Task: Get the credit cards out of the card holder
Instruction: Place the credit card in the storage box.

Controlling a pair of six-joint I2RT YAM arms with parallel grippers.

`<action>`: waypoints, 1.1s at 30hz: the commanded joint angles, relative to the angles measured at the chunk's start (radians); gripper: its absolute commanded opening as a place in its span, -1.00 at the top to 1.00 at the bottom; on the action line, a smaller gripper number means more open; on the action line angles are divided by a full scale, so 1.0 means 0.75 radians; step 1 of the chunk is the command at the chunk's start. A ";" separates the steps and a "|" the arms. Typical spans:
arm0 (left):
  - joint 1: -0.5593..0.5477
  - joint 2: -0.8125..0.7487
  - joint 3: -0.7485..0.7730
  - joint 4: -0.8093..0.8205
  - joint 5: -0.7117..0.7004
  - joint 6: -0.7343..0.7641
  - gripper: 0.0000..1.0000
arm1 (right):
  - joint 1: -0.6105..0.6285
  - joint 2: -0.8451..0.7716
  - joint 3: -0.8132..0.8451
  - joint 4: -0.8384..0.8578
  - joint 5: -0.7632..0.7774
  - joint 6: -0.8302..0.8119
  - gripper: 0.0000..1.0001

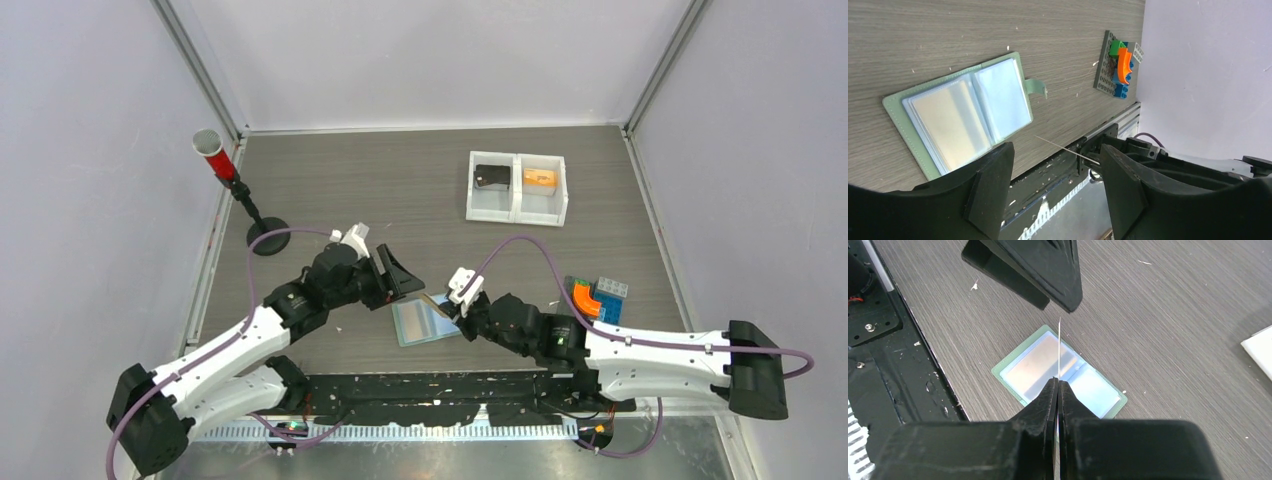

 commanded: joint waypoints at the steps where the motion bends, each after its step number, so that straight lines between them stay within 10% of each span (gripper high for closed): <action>1: 0.007 0.038 -0.055 0.167 0.076 -0.096 -0.31 | 0.059 0.007 0.036 0.079 0.165 -0.067 0.90; 10: 0.007 0.109 -0.115 0.343 0.135 -0.182 -0.19 | 0.199 0.150 0.090 0.089 0.306 -0.190 0.90; 22: 0.007 0.104 -0.177 0.433 0.162 -0.170 0.71 | 0.260 0.216 0.089 0.085 0.348 -0.232 0.84; 25: 0.009 0.098 -0.183 0.462 0.180 -0.130 1.00 | 0.260 0.202 0.084 0.073 0.351 -0.208 0.70; 33: 0.009 0.011 -0.198 0.410 0.082 0.142 1.00 | 0.169 0.165 0.129 -0.069 0.207 0.013 0.19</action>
